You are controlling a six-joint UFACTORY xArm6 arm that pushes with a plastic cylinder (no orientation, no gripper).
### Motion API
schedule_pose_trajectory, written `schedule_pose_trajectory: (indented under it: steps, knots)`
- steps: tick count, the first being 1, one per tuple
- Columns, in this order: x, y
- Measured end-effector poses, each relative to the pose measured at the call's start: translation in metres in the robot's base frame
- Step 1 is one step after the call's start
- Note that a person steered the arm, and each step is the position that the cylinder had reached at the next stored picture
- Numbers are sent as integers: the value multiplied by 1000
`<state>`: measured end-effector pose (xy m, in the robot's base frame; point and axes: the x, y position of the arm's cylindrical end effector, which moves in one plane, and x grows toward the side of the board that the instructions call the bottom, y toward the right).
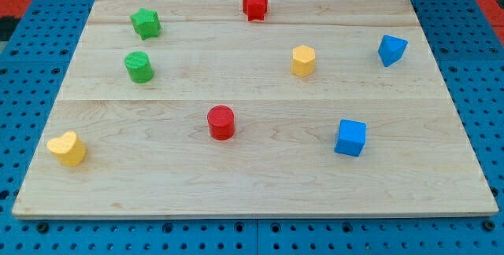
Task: Move your arm towards the yellow hexagon
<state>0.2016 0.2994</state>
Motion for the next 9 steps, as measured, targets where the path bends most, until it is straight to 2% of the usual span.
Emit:
schedule_pose_trajectory:
  steps: [2,3,4,6,9]
  knots:
    - [-6,-15]
    - [18,-29]
    - [48,-76]
    - [54,-102]
    - [62,-106]
